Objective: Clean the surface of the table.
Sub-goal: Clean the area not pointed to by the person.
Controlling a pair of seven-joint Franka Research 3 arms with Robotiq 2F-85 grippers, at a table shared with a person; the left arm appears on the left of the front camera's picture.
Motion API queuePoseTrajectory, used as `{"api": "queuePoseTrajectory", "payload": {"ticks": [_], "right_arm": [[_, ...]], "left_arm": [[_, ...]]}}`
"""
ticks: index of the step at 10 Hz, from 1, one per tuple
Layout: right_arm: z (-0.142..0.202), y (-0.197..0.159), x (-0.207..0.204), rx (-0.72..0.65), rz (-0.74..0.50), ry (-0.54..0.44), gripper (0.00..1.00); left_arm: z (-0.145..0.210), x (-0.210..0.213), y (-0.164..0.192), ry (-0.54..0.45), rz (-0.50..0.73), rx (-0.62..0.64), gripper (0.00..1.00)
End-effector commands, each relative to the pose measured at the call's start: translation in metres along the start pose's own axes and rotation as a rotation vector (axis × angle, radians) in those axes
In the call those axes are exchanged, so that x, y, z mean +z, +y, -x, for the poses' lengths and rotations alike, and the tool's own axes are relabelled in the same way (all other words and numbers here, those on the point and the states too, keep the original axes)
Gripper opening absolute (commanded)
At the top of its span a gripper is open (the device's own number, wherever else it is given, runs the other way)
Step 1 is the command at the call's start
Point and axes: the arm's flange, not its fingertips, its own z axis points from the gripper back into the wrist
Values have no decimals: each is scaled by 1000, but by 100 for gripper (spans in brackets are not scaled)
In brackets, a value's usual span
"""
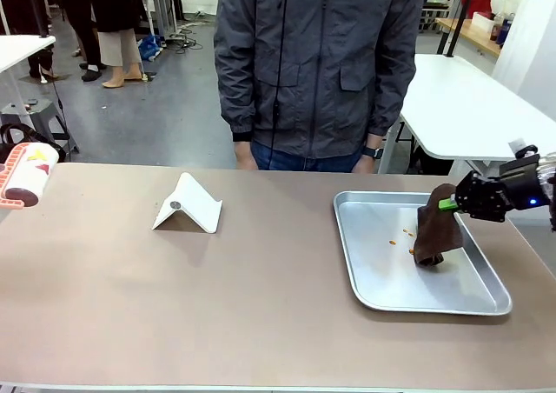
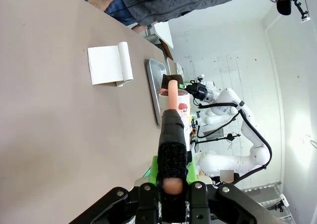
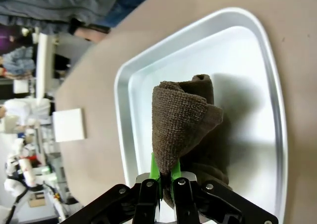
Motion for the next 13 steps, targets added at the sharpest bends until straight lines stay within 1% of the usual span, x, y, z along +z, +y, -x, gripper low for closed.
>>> {"api": "queuePoseTrajectory", "payload": {"ticks": [1, 3, 4, 8, 11, 13], "right_arm": [[-13, -1, -7, 66, 75, 43, 0], [-18, -3, -7, 92, 113, 87, 0], [-19, -4, -14, 96, 118, 108, 0], [-28, -19, -65, 40, 92, 160, 0], [-26, -23, -92, 11, 74, 204, 0], [-22, -22, -109, -10, 40, 237, 0]], "left_arm": [[2, -1, -6, -5, -2, 6, 22], [2, -1, -6, -5, -2, 6, 22], [2, -1, -6, -5, -2, 6, 22], [2, -1, -6, -5, -2, 6, 22], [2, -1, -6, -5, -2, 6, 22], [2, -1, -6, -5, -2, 6, 22]]}}
